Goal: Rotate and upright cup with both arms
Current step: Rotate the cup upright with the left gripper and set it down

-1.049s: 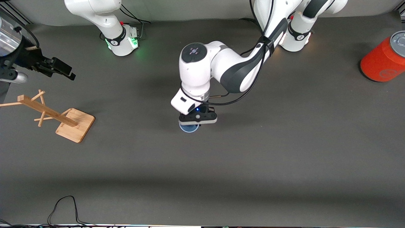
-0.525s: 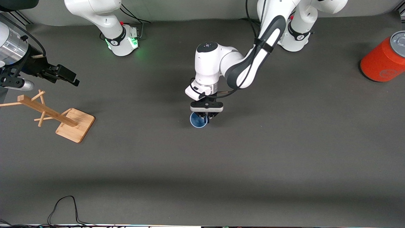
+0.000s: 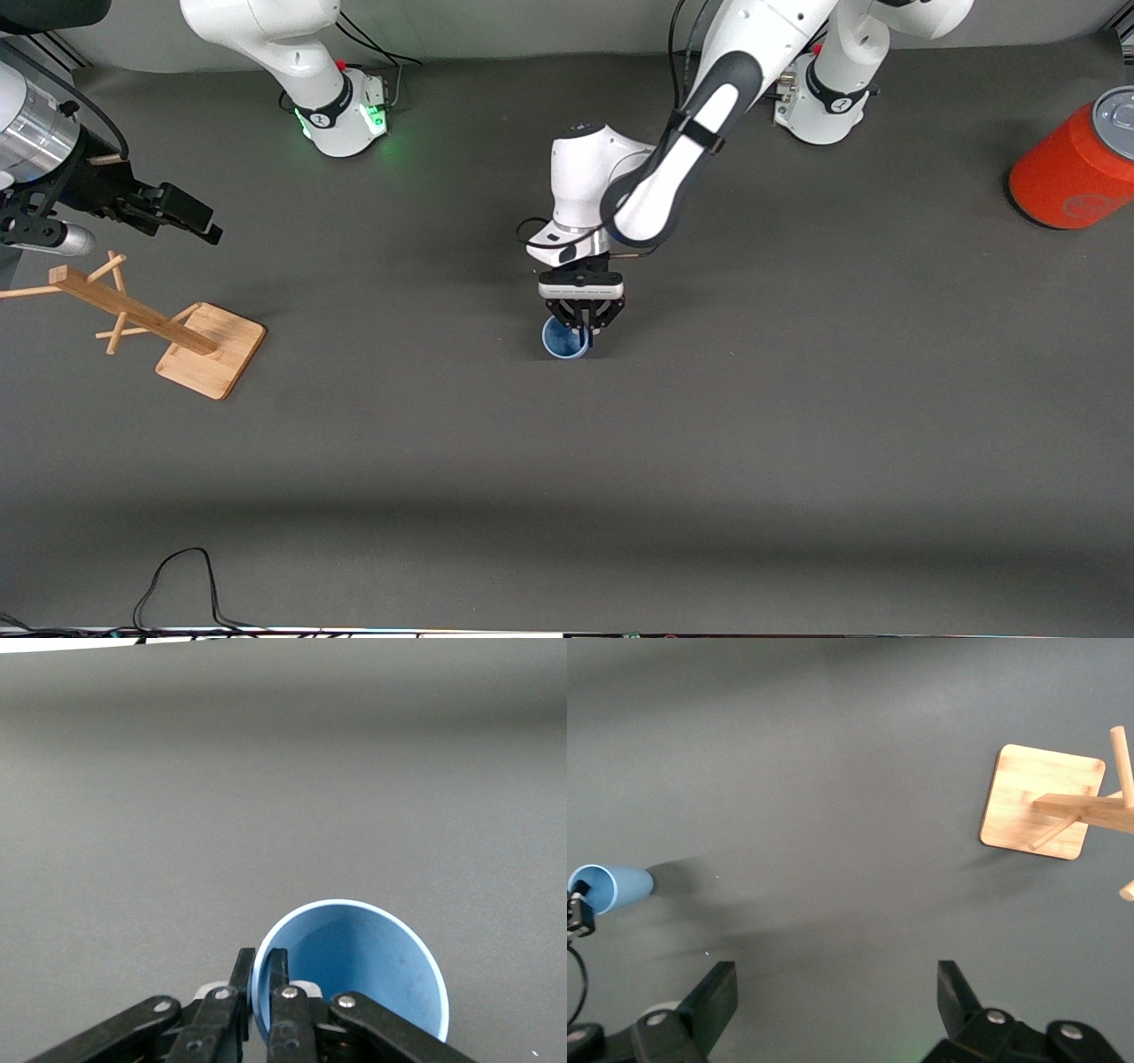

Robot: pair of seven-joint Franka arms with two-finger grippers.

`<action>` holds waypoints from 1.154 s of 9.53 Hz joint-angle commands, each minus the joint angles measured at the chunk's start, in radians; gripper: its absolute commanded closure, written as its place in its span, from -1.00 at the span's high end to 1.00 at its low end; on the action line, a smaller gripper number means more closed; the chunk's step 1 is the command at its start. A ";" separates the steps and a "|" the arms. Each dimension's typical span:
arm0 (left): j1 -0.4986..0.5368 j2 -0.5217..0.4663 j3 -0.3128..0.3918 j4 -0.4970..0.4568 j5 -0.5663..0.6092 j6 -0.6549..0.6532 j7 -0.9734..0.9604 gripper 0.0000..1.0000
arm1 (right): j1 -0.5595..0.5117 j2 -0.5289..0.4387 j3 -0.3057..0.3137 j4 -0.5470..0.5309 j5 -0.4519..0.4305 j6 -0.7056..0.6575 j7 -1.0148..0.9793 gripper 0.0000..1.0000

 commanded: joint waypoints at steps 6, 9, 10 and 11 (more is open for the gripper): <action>-0.047 0.025 0.011 0.014 0.108 -0.009 -0.137 1.00 | 0.028 -0.067 -0.001 -0.016 0.000 0.009 0.044 1.00; -0.046 0.011 0.008 0.033 0.047 -0.009 -0.105 1.00 | 0.028 -0.076 -0.003 -0.013 -0.002 -0.040 0.045 1.00; -0.046 -0.004 0.008 0.046 -0.062 -0.014 0.005 1.00 | 0.021 -0.087 -0.003 -0.012 -0.002 -0.041 0.032 1.00; -0.041 -0.025 0.008 0.062 -0.203 -0.034 0.138 1.00 | 0.007 -0.102 0.000 -0.012 -0.002 -0.041 0.038 1.00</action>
